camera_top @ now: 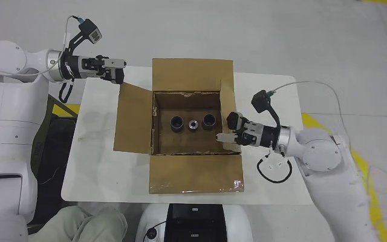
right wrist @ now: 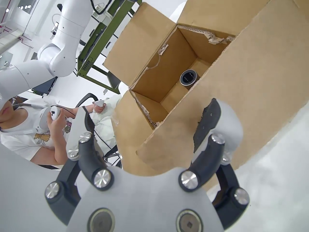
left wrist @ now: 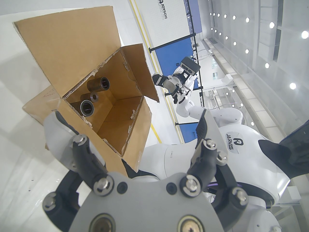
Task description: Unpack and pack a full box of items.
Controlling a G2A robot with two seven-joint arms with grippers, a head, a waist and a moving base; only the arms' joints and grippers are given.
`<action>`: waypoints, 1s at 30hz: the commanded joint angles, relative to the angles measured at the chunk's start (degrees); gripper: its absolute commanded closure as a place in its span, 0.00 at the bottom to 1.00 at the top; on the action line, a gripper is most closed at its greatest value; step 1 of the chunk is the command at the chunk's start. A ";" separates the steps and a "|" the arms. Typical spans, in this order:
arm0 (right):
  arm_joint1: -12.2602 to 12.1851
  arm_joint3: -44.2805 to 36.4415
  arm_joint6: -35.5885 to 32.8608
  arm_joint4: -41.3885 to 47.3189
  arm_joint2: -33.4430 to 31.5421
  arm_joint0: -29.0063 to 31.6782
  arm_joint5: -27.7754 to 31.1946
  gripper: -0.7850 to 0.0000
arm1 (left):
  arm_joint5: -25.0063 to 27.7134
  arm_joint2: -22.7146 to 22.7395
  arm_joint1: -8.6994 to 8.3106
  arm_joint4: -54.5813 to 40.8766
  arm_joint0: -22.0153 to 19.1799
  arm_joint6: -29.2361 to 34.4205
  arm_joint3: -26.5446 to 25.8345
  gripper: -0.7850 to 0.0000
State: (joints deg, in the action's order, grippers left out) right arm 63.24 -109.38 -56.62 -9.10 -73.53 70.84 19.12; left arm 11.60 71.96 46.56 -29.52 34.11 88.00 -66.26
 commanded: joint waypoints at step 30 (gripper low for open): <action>-0.34 4.33 1.32 -4.79 7.04 -1.85 -1.73 0.00 | 0.00 0.00 0.00 0.00 0.00 0.00 0.00 0.00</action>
State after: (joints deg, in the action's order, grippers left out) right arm 62.96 -104.89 -55.46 -14.20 -66.14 68.97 17.36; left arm 11.60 71.96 46.56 -29.52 34.11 88.00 -66.26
